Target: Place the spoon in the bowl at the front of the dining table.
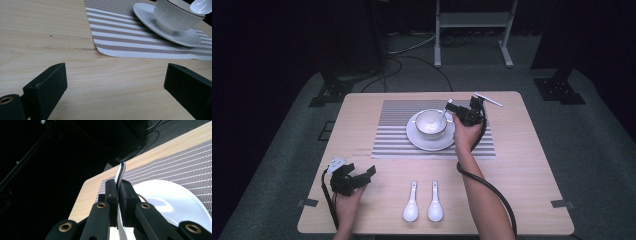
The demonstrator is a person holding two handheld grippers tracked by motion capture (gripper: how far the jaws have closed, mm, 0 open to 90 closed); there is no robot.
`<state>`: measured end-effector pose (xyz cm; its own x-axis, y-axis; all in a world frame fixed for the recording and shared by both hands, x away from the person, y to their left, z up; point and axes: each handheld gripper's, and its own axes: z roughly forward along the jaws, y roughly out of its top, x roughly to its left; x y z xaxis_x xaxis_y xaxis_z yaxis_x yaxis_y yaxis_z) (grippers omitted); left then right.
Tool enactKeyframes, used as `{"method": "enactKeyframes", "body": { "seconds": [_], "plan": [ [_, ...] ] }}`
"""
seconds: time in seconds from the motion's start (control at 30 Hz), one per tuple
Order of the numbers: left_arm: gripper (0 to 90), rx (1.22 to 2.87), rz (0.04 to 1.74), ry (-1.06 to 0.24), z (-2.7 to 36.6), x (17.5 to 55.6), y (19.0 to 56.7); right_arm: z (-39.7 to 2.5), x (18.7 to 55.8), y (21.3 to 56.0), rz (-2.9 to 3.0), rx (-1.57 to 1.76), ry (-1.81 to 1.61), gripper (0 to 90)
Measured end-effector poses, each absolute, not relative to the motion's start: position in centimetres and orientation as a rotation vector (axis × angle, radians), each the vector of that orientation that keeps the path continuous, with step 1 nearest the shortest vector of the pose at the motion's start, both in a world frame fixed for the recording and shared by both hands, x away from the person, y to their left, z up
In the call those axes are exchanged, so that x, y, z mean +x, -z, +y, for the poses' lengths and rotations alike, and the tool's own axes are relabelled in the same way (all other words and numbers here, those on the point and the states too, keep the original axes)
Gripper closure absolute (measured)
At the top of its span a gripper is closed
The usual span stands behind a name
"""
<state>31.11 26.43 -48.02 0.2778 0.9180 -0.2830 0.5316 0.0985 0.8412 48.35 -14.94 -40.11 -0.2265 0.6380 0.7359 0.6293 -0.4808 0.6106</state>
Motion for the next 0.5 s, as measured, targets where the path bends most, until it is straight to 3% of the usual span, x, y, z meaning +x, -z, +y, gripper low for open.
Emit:
{"method": "enactKeyframes", "body": {
  "seconds": [0.5],
  "plan": [
    [3.5,1.560,1.381,-0.493,26.4,31.1,48.0,-15.0,48.5,42.0,1.596,1.966,-1.865,85.9]
  ]
}}
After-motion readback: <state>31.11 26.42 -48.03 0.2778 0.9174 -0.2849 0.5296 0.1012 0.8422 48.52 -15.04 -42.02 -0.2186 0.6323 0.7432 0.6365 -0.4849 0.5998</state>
